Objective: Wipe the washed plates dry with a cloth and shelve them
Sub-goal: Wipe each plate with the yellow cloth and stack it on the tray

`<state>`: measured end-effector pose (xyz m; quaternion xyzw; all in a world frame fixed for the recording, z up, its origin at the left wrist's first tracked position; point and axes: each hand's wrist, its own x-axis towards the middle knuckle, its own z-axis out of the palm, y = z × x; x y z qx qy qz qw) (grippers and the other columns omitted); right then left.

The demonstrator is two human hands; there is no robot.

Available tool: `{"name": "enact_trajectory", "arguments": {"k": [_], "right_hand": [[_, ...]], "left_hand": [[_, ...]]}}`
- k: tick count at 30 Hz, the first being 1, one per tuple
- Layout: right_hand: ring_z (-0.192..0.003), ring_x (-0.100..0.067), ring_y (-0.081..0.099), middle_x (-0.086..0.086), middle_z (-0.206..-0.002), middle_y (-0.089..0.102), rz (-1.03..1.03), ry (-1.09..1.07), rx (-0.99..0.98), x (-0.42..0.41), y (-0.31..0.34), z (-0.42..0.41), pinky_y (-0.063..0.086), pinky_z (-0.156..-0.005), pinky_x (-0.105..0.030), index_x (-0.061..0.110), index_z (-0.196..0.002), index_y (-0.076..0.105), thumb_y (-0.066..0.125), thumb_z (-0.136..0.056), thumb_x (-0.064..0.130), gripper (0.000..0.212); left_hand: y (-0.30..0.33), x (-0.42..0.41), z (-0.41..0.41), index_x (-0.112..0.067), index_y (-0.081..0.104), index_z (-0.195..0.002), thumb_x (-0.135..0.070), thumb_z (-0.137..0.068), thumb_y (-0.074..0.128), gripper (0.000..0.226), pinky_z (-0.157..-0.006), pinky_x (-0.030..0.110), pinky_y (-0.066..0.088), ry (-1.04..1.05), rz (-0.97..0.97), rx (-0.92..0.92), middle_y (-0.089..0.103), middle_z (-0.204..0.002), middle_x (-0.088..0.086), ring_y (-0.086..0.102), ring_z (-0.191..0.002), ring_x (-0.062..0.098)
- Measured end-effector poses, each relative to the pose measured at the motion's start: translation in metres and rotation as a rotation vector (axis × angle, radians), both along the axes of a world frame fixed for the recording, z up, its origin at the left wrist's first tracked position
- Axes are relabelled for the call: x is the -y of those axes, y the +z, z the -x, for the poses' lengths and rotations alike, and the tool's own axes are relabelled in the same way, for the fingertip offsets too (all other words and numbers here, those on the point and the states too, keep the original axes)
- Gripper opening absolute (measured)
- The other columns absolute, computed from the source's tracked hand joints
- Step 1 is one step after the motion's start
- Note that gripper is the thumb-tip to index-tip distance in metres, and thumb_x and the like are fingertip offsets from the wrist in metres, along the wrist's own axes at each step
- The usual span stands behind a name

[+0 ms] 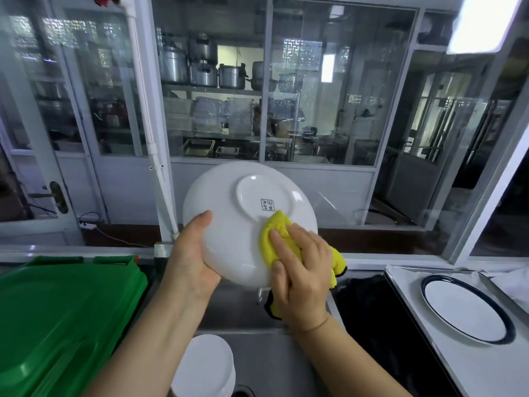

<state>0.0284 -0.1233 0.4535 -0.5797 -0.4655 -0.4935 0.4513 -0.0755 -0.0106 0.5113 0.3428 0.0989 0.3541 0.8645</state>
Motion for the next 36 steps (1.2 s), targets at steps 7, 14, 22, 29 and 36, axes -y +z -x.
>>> {"name": "enact_trajectory", "arguments": {"k": [7, 14, 22, 29, 36], "right_hand": [[-0.129, -0.029, 0.041, -0.008, -0.137, 0.043, -0.039, 0.179, -0.321, -0.001, 0.009, -0.020, 0.033, -0.110, -0.040, 0.016, -0.141, 0.041, 0.035, -0.101, 0.030, 0.043], [-0.114, 0.006, 0.045, 0.002, -0.129, 0.049, 0.020, 0.292, -0.610, -0.001, 0.056, -0.040, 0.029, -0.095, -0.005, 0.033, -0.139, 0.043, 0.035, -0.095, 0.033, 0.044], [-0.117, -0.017, 0.050, -0.004, -0.132, 0.050, 0.265, 0.326, -0.233, -0.003, 0.100, -0.022, 0.042, -0.096, -0.033, 0.023, -0.138, 0.050, 0.039, -0.095, 0.024, 0.044], [-0.115, -0.033, 0.051, -0.013, -0.121, 0.058, 0.475, 0.155, 0.206, -0.020, 0.100, 0.023, 0.038, -0.094, -0.046, 0.016, -0.124, 0.065, 0.045, -0.090, 0.025, 0.040], [-0.093, -0.023, 0.060, -0.003, -0.105, 0.064, 0.407, 0.286, -0.024, -0.033, 0.112, 0.022, 0.047, -0.079, -0.038, 0.017, -0.107, 0.073, 0.047, -0.086, 0.025, 0.035]], "left_hand": [[0.004, -0.014, 0.018, -0.013, 0.061, -0.115, -0.030, -0.044, 0.087, 0.078, -0.049, 0.034, 0.056, -0.027, -0.144, 0.039, 0.072, -0.099, 0.006, 0.071, -0.078, 0.023], [0.006, -0.022, 0.038, -0.020, 0.076, -0.094, -0.019, -0.048, 0.066, 0.047, -0.066, 0.037, 0.058, -0.147, -0.434, 0.020, 0.073, -0.099, 0.010, 0.070, -0.090, 0.025], [0.018, -0.019, 0.051, -0.013, 0.075, -0.088, -0.022, -0.031, 0.088, 0.059, -0.062, 0.037, 0.057, -0.182, -0.632, -0.161, 0.072, -0.092, 0.017, 0.070, -0.081, 0.031], [0.021, -0.010, 0.052, -0.004, 0.071, -0.087, -0.004, -0.059, 0.072, 0.028, -0.068, 0.031, 0.055, -0.147, -0.796, -0.219, 0.071, -0.084, 0.014, 0.068, -0.078, 0.024], [0.019, -0.014, 0.061, -0.017, 0.076, -0.081, -0.017, -0.048, 0.076, 0.033, -0.063, 0.028, 0.054, -0.156, -0.772, -0.221, 0.074, -0.080, 0.009, 0.070, -0.074, 0.021]]}}
